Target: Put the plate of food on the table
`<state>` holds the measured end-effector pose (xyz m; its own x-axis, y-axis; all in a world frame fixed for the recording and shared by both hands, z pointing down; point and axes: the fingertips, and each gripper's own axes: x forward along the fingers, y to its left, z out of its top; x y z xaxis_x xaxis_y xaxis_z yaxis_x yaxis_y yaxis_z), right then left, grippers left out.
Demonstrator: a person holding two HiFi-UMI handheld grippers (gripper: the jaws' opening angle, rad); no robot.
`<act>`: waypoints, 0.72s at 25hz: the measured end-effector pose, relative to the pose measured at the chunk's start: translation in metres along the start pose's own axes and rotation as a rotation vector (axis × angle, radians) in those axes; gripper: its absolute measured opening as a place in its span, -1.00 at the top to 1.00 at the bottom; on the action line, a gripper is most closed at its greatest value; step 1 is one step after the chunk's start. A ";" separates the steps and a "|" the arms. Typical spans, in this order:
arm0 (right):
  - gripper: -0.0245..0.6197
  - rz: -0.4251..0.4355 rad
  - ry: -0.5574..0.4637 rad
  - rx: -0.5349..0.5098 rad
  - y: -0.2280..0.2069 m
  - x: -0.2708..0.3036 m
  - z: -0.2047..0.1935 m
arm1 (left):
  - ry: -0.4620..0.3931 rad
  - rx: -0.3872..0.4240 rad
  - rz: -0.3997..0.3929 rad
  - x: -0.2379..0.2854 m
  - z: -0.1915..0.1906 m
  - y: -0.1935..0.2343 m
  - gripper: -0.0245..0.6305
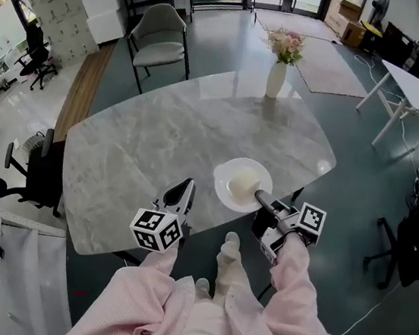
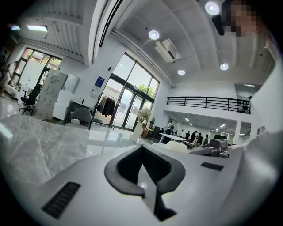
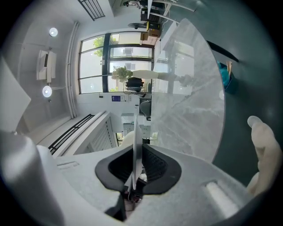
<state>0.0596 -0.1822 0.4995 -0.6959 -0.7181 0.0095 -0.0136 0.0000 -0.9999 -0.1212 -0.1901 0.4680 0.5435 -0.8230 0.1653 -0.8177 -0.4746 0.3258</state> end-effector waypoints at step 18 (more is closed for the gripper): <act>0.83 -0.076 0.069 -0.019 -0.052 0.083 0.145 | 0.109 -0.103 0.088 0.155 -0.013 0.036 0.94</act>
<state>0.1061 -0.3426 0.5505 -0.7401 -0.6669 0.0870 -0.0814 -0.0397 -0.9959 -0.0643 -0.3309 0.5171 0.4924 -0.8187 0.2954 -0.8424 -0.3630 0.3983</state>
